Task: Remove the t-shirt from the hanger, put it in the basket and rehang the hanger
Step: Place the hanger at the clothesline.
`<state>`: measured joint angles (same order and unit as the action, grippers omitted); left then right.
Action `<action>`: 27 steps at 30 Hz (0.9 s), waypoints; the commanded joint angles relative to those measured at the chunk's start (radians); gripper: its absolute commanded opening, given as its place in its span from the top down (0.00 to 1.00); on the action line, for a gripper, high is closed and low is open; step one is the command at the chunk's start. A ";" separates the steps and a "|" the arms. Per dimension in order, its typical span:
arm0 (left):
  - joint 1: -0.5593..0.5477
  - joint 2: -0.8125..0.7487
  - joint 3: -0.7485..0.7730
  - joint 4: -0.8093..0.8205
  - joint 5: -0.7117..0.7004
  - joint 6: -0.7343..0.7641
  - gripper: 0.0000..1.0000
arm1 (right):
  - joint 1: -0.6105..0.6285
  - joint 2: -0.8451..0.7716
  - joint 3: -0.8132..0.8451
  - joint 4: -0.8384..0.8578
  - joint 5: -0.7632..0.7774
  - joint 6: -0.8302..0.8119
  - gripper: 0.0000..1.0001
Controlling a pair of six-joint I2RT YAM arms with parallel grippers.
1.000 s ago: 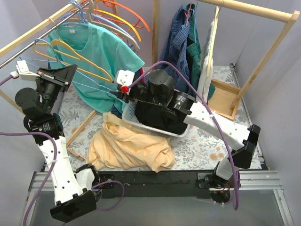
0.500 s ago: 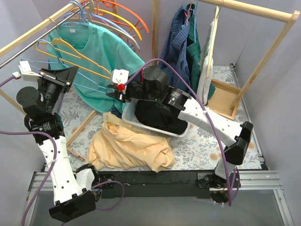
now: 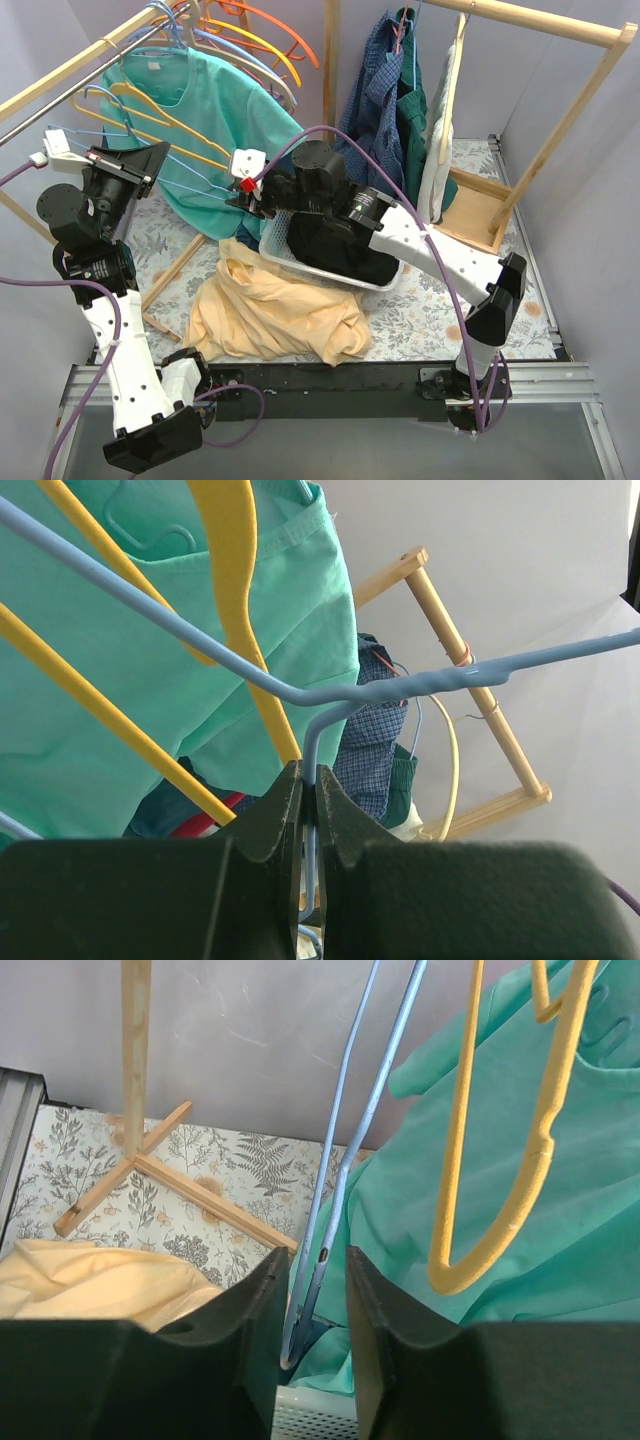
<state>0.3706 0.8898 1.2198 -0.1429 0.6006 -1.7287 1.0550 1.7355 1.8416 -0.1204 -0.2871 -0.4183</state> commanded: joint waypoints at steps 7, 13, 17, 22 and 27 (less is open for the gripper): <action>-0.013 -0.023 0.004 -0.001 -0.007 0.021 1.00 | -0.007 0.045 0.103 -0.016 0.017 0.021 0.99; -0.019 -0.031 -0.022 -0.001 -0.004 0.027 0.87 | -0.007 0.032 0.105 -0.001 0.046 0.023 0.99; -0.022 -0.037 -0.036 0.005 0.002 0.034 0.64 | -0.007 0.036 0.111 -0.001 0.052 0.035 0.99; -0.041 -0.046 -0.055 0.016 0.013 0.032 0.57 | -0.007 0.047 0.111 0.036 0.074 0.075 0.99; -0.061 -0.058 -0.071 0.014 0.008 0.043 0.57 | -0.006 0.064 0.120 0.087 0.094 0.125 0.99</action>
<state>0.3256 0.8597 1.1603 -0.1440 0.5957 -1.7050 1.0451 1.7878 1.9018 -0.1455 -0.2184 -0.3500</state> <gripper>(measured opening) 0.425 0.045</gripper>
